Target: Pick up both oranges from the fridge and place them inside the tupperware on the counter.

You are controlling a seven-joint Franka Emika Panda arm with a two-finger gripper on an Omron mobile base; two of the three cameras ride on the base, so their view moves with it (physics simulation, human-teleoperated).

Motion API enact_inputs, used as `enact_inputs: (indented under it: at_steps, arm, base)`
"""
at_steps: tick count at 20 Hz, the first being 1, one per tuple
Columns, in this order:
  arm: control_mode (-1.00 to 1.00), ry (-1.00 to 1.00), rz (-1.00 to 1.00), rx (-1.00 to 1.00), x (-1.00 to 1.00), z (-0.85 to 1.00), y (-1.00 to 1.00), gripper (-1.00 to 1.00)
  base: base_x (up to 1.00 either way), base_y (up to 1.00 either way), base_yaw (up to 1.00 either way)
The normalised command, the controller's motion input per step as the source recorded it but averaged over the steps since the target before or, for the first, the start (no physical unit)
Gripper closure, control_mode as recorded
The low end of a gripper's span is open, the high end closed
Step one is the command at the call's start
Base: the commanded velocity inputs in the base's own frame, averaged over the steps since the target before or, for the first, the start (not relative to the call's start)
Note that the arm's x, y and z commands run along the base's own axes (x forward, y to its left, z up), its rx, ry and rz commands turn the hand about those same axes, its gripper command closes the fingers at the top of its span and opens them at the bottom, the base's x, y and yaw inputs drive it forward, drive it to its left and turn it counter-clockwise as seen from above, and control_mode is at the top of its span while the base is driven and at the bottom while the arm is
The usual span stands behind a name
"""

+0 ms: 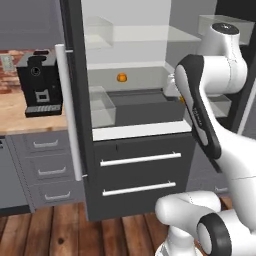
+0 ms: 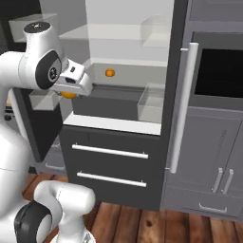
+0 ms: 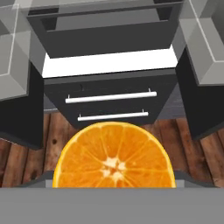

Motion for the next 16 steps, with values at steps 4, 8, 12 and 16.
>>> enact_inputs:
  at_steps: [4,8,12,16]
  arm:
    - [1.00,0.00,0.00,0.00,0.00,0.00,0.00,1.00]
    - [1.00,0.00,0.00,0.00,0.00,0.00,0.00,1.00]
    - [1.00,0.00,0.00,0.00,0.00,0.00,0.00,1.00]
    - [1.00,0.00,0.00,0.00,0.00,0.00,0.00,1.00]
  base:
    - [-0.13,0.32,0.00]
    - [-0.01,0.67,0.00]
    - [-0.01,0.77,0.00]
    - [-0.03,0.78,0.00]
